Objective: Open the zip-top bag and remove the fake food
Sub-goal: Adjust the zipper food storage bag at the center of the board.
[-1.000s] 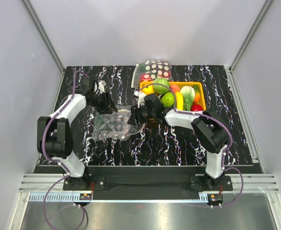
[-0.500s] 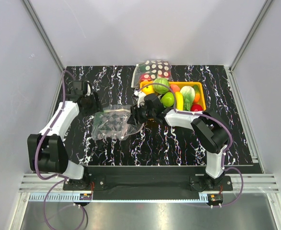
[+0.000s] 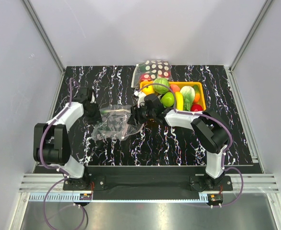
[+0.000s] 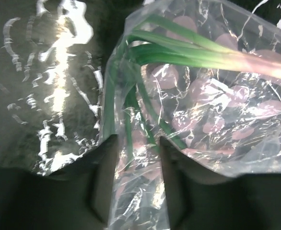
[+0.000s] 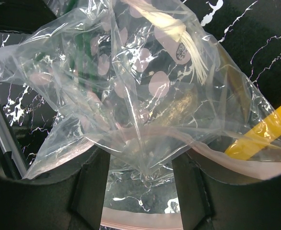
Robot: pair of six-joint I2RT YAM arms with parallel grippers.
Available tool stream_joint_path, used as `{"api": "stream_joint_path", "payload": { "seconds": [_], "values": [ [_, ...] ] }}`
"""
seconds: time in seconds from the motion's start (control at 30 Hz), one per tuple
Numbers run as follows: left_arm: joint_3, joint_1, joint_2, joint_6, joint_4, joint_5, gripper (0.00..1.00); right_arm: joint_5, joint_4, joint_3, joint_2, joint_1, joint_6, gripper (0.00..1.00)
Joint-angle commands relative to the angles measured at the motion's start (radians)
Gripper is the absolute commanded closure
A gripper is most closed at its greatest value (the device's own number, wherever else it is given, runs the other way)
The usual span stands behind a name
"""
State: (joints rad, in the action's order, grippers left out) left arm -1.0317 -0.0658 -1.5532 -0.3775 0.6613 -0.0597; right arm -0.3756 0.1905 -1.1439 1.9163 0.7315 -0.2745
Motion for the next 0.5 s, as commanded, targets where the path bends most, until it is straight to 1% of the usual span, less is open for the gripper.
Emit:
{"api": "stream_joint_path", "payload": {
  "seconds": [0.0, 0.13, 0.33, 0.43, 0.47],
  "values": [
    [0.007, 0.003, -0.045, 0.022, -0.063, -0.078, 0.67, 0.020, 0.043, -0.010, -0.028, 0.009, 0.003, 0.41],
    [0.030, 0.003, -0.079, 0.028, -0.075, -0.153, 0.81, 0.020, 0.058, -0.019, 0.000, 0.009, 0.004, 0.44],
    [0.047, 0.003, -0.111, 0.042, -0.088, -0.233, 0.88, 0.004, 0.069, -0.022, 0.032, 0.011, 0.008, 0.46],
    [0.048, 0.001, -0.125, 0.043, -0.092, -0.249, 0.93, 0.013, 0.052, -0.016, 0.015, 0.009, 0.012, 0.46],
    [0.050, 0.003, -0.130, 0.042, -0.092, -0.249, 0.96, 0.018, 0.041, -0.010, 0.006, 0.009, 0.014, 0.46]
  ]
}}
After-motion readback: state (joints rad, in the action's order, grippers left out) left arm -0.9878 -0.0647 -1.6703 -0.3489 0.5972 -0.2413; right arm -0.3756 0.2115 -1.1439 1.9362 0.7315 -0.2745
